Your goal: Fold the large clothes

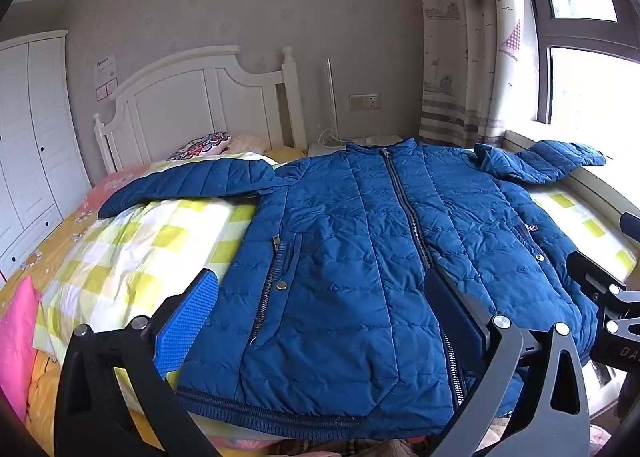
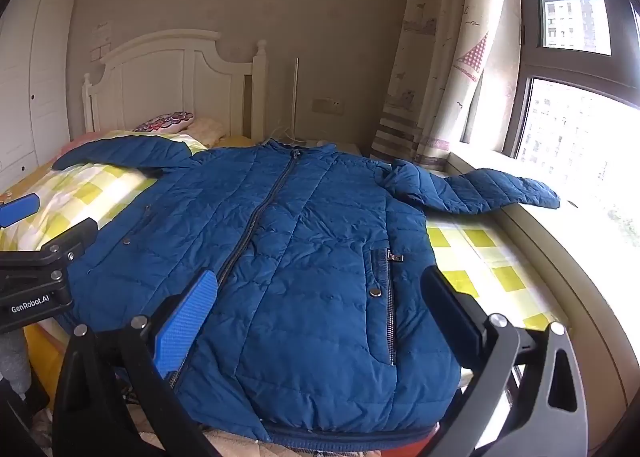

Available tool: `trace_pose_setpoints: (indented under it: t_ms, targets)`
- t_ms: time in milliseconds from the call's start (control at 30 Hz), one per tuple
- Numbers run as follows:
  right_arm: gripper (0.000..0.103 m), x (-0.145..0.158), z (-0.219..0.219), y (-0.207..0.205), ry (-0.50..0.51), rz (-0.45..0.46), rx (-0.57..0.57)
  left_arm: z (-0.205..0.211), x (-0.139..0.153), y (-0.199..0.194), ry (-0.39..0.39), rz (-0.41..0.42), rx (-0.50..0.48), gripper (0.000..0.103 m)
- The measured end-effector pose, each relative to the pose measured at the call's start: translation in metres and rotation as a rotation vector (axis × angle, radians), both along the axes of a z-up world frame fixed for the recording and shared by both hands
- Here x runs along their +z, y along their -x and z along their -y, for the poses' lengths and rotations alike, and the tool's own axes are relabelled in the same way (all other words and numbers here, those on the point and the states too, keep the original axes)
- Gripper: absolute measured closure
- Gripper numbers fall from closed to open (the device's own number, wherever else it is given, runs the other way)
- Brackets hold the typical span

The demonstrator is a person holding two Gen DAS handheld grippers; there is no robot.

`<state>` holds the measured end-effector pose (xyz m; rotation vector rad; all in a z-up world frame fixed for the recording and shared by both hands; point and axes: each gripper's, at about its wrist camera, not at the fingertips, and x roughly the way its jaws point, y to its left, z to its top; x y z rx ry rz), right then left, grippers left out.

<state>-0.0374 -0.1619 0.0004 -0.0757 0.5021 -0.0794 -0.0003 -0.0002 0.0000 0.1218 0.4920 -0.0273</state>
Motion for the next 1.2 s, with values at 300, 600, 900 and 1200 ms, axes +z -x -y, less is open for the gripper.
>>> trace_pose_setpoints:
  t_ms: [300,600,900,1200]
  targets:
    - [0.002,-0.003,0.000,0.000,-0.001,0.015,-0.012,-0.003,-0.007,-0.001,0.006,-0.013,0.006,0.004]
    - [0.002,-0.005,-0.001,0.000,-0.009,-0.003,0.001,-0.004,-0.005,-0.001,0.001,-0.018,0.005,0.004]
    - [0.002,-0.009,-0.001,-0.002,-0.022,-0.012,0.006,-0.004,-0.005,-0.002,-0.001,-0.019,0.008,0.004]
    - [0.002,-0.008,0.000,-0.002,-0.023,-0.013,0.006,-0.005,-0.006,-0.001,-0.005,-0.015,0.010,0.004]
